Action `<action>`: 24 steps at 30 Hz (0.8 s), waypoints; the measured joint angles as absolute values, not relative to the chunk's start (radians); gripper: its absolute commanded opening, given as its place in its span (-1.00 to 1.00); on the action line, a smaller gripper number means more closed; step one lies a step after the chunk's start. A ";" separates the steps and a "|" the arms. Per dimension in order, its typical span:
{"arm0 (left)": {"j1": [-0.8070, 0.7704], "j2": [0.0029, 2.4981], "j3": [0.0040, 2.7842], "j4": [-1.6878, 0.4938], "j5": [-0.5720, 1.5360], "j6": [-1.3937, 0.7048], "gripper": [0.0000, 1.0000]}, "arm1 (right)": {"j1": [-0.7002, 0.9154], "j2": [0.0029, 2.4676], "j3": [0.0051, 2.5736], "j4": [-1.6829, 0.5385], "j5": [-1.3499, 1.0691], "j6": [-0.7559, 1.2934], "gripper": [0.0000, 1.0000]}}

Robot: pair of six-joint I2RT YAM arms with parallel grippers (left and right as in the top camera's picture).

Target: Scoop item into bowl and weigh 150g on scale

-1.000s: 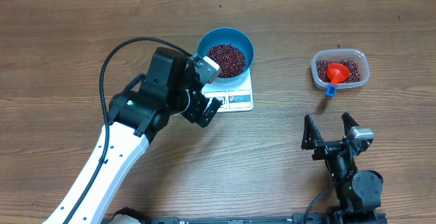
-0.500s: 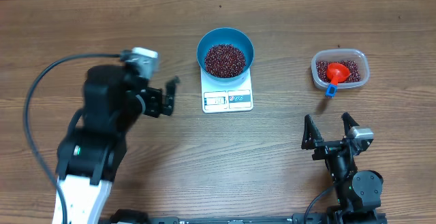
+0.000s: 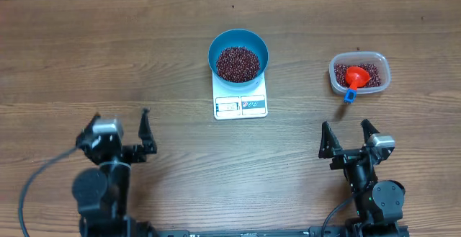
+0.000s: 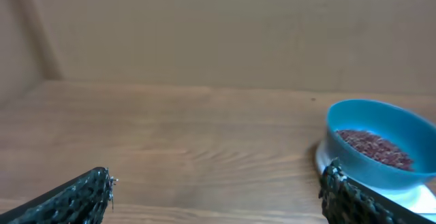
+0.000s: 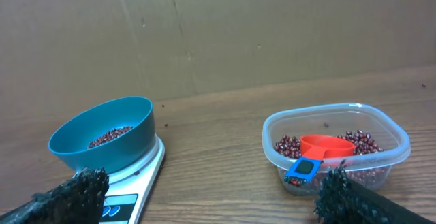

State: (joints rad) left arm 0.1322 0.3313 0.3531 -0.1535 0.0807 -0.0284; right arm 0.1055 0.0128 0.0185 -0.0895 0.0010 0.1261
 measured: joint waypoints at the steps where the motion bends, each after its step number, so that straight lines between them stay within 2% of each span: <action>1: 0.143 0.301 0.317 -0.135 0.081 -0.028 0.99 | 0.105 0.013 0.019 -0.090 0.001 0.126 1.00; 11: 0.159 0.026 0.056 -0.075 0.093 0.122 0.99 | 0.105 0.013 0.019 -0.090 0.001 0.127 1.00; 24: 0.157 0.016 0.015 -0.078 0.093 0.161 0.99 | 0.105 0.013 0.019 -0.089 0.001 0.126 1.00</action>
State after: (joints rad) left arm 0.1570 0.0158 0.0154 -0.0780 0.0929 0.1608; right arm 0.1055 0.0128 0.0185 -0.0895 0.0006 0.1265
